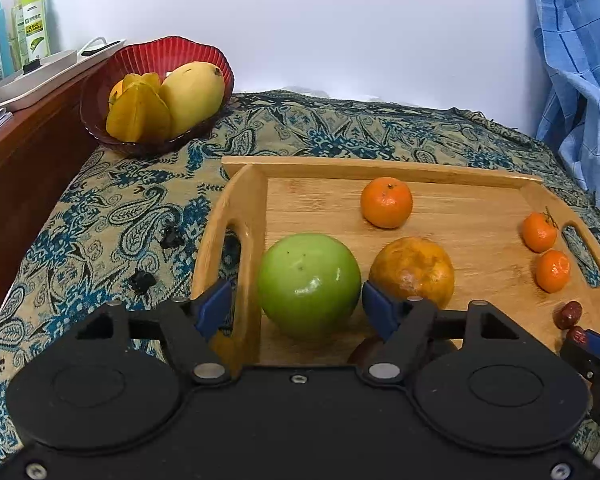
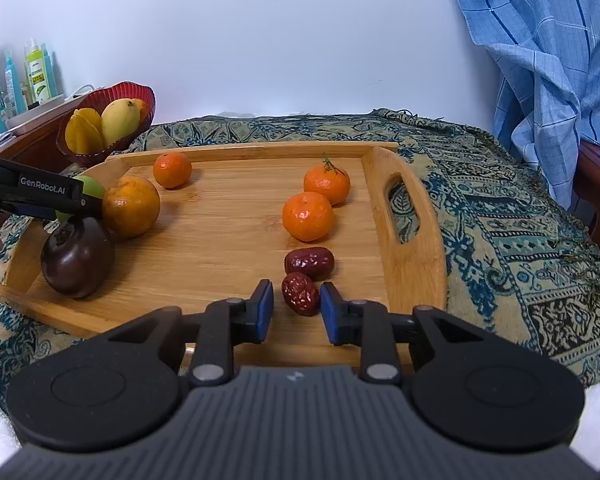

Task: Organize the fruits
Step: 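Lower the green apple onto the tray with the left tool while the right tool releases the date, then withdraw both open tools from the tray toward the dates on the cloth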

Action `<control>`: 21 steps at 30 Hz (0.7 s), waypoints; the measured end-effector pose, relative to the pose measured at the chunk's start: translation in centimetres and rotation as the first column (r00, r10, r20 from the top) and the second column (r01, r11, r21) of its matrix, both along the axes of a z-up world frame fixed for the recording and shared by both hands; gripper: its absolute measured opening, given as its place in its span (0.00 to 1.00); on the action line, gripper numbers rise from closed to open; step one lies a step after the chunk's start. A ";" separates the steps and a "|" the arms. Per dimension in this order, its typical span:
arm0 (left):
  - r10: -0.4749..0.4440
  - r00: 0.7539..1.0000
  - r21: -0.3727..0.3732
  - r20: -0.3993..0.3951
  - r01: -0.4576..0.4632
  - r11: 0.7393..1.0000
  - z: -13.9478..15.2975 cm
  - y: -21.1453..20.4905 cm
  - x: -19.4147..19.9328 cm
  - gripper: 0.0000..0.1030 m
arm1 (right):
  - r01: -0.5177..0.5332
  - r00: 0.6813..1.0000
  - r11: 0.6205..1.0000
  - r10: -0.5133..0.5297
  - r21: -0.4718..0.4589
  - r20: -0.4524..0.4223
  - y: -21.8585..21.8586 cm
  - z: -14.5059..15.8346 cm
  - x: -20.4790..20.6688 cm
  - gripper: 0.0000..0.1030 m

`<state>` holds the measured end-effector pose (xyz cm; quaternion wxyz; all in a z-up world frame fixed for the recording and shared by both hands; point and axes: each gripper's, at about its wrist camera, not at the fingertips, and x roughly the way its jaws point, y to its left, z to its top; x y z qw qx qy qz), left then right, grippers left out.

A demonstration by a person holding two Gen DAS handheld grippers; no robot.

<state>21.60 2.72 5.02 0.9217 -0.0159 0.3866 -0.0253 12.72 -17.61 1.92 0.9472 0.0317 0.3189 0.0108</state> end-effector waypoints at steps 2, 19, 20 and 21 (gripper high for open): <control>-0.002 1.000 -0.003 0.008 0.002 1.000 0.3 0.0 -0.4 0.72 | -0.006 1.000 1.000 0.006 0.012 0.002 0.0 0.0 -0.2 0.48; 0.001 0.998 -0.011 0.070 0.000 1.000 1.6 0.0 -6.2 0.89 | -0.045 0.995 0.999 0.045 -0.006 0.084 0.1 0.7 -3.8 0.71; 0.000 0.997 -0.007 0.073 0.000 1.000 1.6 0.0 -6.7 0.89 | -0.048 0.995 0.999 0.048 -0.009 0.090 0.1 0.7 -4.1 0.72; -0.003 0.997 -0.004 0.075 0.004 1.000 1.6 -0.1 -7.2 0.89 | -0.051 0.994 0.999 0.051 -0.011 0.096 0.1 0.8 -4.3 0.72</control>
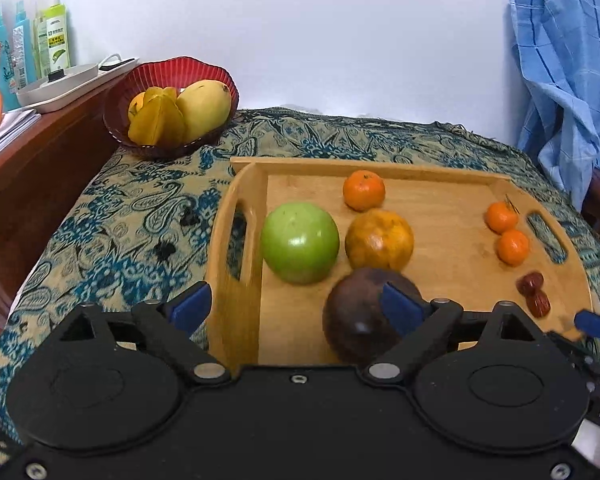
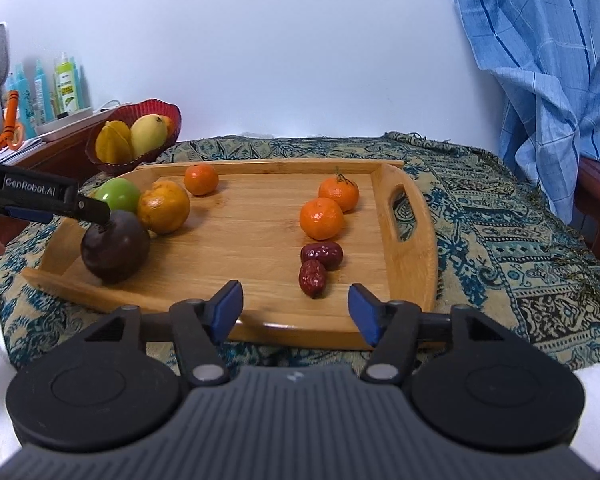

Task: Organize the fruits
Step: 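Withdraw both open tools from the tray toward the dates on the cloth, then grasp a red date with the left tool while the right tool reaches another date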

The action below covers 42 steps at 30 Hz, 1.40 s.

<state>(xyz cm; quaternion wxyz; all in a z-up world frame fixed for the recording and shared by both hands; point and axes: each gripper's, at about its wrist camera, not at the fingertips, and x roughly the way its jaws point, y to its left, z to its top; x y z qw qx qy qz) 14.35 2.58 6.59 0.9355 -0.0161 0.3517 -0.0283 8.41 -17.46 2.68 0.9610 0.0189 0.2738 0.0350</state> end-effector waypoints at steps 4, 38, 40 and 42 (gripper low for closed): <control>-0.018 1.000 0.007 0.016 0.018 1.000 0.0 -0.5 -2.0 0.90 | -0.005 1.000 1.000 0.004 0.009 0.016 -0.1 -0.1 -0.8 0.74; -0.193 0.980 0.009 0.041 0.192 0.981 -4.2 -5.7 -13.7 0.99 | -0.090 0.995 0.995 0.092 -0.049 0.037 0.2 -2.1 -6.6 0.75; -0.211 0.977 -0.021 0.040 0.212 0.977 -4.4 -6.1 -14.2 0.97 | -0.092 0.995 0.995 0.094 -0.047 0.044 0.2 -2.1 -6.7 0.74; -0.226 0.973 -0.038 0.038 0.228 0.973 -4.6 -6.4 -14.5 0.88 | -0.095 0.994 0.995 0.097 -0.044 0.041 0.1 -2.1 -6.8 0.72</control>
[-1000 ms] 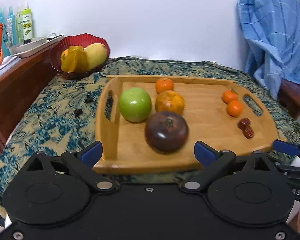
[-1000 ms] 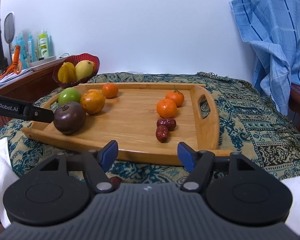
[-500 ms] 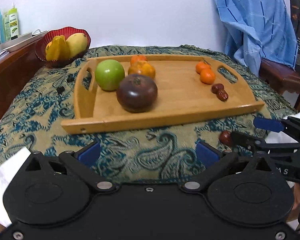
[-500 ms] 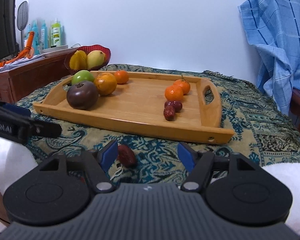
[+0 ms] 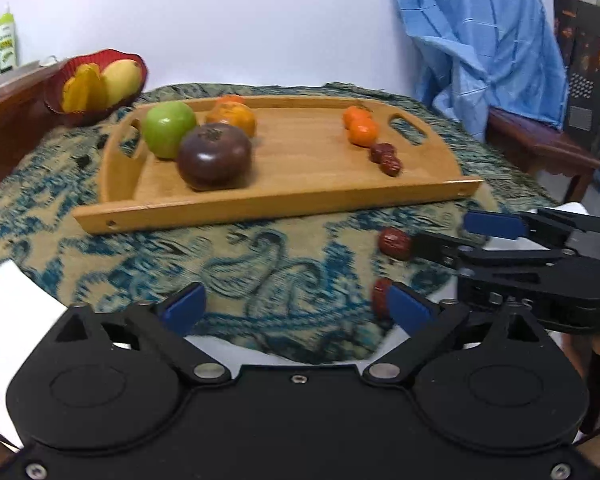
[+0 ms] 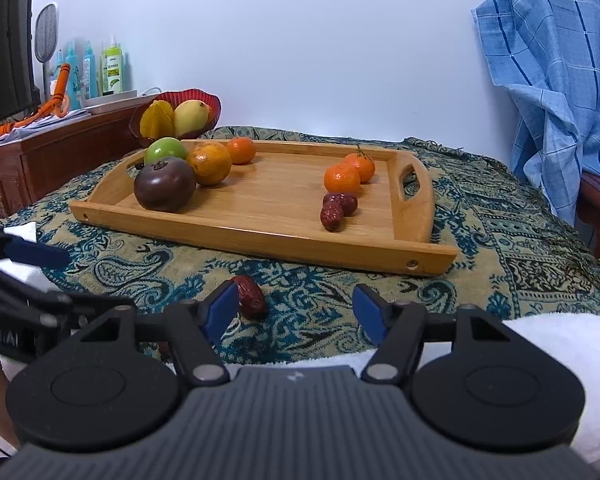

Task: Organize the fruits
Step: 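Grasp a red date with the left tool while the right tool reaches another date, then grasp a second red date with the right tool while the left tool holds its date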

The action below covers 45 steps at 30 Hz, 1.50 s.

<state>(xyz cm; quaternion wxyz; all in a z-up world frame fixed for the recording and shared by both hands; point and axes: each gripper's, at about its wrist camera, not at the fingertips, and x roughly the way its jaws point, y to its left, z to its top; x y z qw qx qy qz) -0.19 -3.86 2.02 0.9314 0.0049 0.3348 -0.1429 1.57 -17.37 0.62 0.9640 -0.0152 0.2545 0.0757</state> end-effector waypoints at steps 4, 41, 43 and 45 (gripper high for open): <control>-0.034 0.999 -0.030 -0.025 0.033 0.999 -0.2 -0.7 -0.3 0.65 | 0.010 1.000 1.000 -0.010 0.012 -0.002 -0.3 0.0 -0.1 0.70; 0.058 0.998 0.032 0.015 -0.059 0.998 -0.5 -1.0 1.4 0.17 | -0.051 0.998 0.997 0.052 0.058 -0.027 0.9 -0.4 0.4 0.54; 0.071 0.997 0.034 0.016 -0.071 0.997 -0.6 -0.7 1.5 0.17 | -0.054 0.998 0.997 0.056 0.056 -0.030 1.3 -0.6 0.5 0.51; 0.081 0.997 0.037 0.015 -0.081 0.996 -0.8 -0.5 1.7 0.17 | -0.056 0.998 0.997 0.058 0.055 -0.033 1.5 -0.7 0.6 0.49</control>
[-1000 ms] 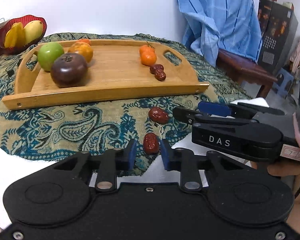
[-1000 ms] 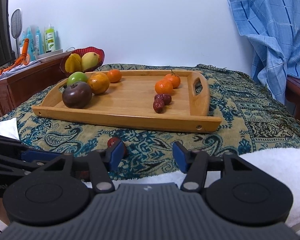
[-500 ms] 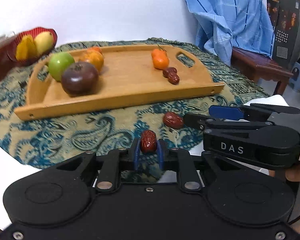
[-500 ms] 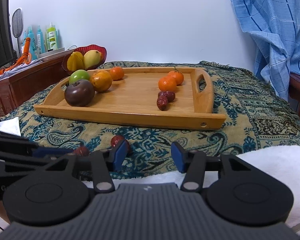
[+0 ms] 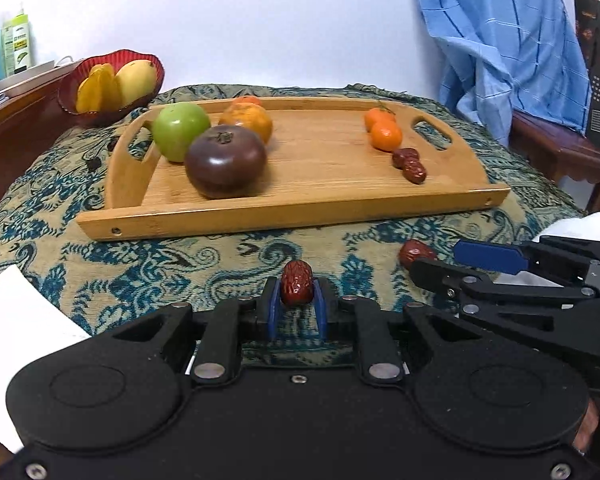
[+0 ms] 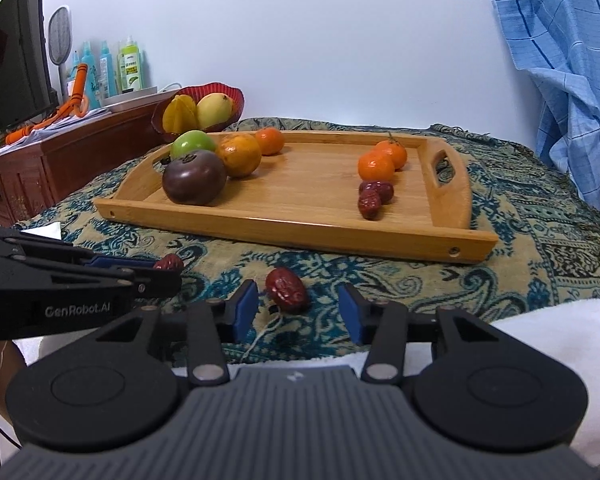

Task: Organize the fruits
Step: 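Grasp a second red date with the right tool while the left tool holds its date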

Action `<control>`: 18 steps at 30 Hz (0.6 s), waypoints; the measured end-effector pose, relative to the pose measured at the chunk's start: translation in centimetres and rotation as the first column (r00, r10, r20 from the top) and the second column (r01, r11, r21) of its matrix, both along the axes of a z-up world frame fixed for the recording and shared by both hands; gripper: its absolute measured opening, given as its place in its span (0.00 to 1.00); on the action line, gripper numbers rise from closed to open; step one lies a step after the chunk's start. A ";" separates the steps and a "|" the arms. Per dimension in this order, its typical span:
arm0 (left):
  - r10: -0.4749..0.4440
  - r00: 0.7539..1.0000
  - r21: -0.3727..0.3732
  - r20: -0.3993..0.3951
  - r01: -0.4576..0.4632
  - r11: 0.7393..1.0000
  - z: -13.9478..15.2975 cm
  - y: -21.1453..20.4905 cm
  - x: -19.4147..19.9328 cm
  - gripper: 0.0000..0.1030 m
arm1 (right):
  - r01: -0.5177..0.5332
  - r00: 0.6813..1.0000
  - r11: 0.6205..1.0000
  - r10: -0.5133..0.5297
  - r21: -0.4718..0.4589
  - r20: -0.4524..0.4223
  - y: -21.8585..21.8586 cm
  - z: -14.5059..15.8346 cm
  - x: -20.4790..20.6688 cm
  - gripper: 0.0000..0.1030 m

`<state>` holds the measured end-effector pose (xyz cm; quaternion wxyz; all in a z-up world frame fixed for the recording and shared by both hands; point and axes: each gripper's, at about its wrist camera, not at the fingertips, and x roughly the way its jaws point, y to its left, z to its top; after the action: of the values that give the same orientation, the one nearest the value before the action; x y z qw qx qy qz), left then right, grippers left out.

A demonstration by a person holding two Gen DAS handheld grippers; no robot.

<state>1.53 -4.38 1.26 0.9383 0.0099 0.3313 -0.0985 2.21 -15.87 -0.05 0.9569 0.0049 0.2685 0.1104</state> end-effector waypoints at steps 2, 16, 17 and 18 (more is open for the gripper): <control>0.009 1.000 0.005 0.003 -0.009 1.000 -0.1 0.1 0.1 0.17 | 0.001 1.000 1.000 -0.001 -0.003 -0.002 0.2 -0.1 0.1 0.47; 0.022 1.000 0.012 0.011 -0.022 1.000 -1.1 0.4 1.1 0.20 | 0.001 1.000 1.000 -0.002 -0.015 -0.020 1.1 -0.6 1.1 0.42; 0.020 1.000 0.014 0.014 -0.020 1.000 -1.2 0.4 1.1 0.20 | 0.000 1.000 1.000 0.000 -0.019 -0.020 1.2 -0.7 1.1 0.42; 0.019 1.000 0.015 0.016 -0.019 1.000 -1.2 0.3 1.1 0.20 | 0.000 1.000 1.000 0.000 -0.022 -0.019 1.3 -0.7 1.1 0.41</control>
<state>2.65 -4.04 0.05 0.9417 0.0146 0.3247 -0.0870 3.35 -14.58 -0.73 0.9543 -0.0044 0.2788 0.1073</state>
